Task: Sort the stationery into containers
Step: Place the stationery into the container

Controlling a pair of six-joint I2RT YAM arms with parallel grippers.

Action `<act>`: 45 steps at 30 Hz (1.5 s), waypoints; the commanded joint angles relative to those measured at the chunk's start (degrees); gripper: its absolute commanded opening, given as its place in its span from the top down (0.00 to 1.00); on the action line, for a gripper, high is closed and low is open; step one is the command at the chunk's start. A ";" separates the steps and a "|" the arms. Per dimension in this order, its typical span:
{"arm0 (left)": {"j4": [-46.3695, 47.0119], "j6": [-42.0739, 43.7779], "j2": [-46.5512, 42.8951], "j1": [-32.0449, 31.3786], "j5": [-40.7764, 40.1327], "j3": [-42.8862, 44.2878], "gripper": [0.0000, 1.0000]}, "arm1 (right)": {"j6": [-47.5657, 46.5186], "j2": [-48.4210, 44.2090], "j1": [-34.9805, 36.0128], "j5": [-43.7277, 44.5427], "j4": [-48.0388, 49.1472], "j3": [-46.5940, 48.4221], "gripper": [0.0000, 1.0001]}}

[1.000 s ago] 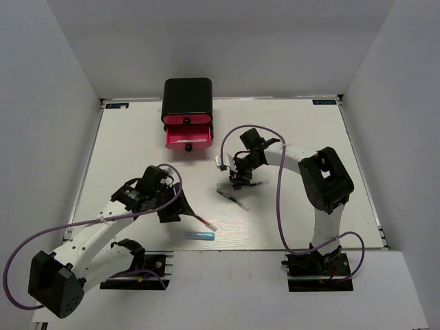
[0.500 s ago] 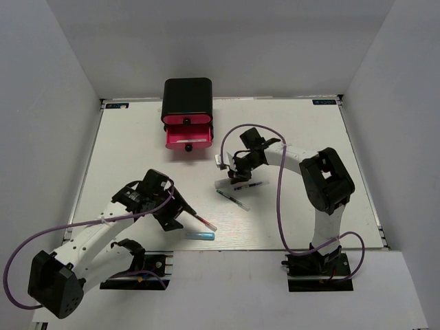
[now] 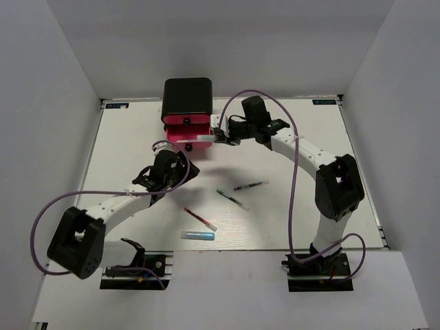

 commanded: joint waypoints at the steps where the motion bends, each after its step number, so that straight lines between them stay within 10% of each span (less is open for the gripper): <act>1: 9.66 9.25 4.61 1.39 -5.02 2.24 0.24 | 3.26 1.46 0.54 0.49 3.85 4.93 0.97; 23: 25.76 12.24 9.37 6.23 -7.31 -1.62 0.24 | 9.06 19.91 5.11 4.62 11.15 23.22 0.92; 32: 29.18 10.92 12.70 6.23 -7.31 -1.01 0.24 | 9.50 19.40 5.02 5.50 13.33 21.64 0.48; 45: 30.77 10.40 20.00 6.76 -7.84 3.65 0.24 | 12.05 9.91 3.62 4.28 14.23 14.88 0.53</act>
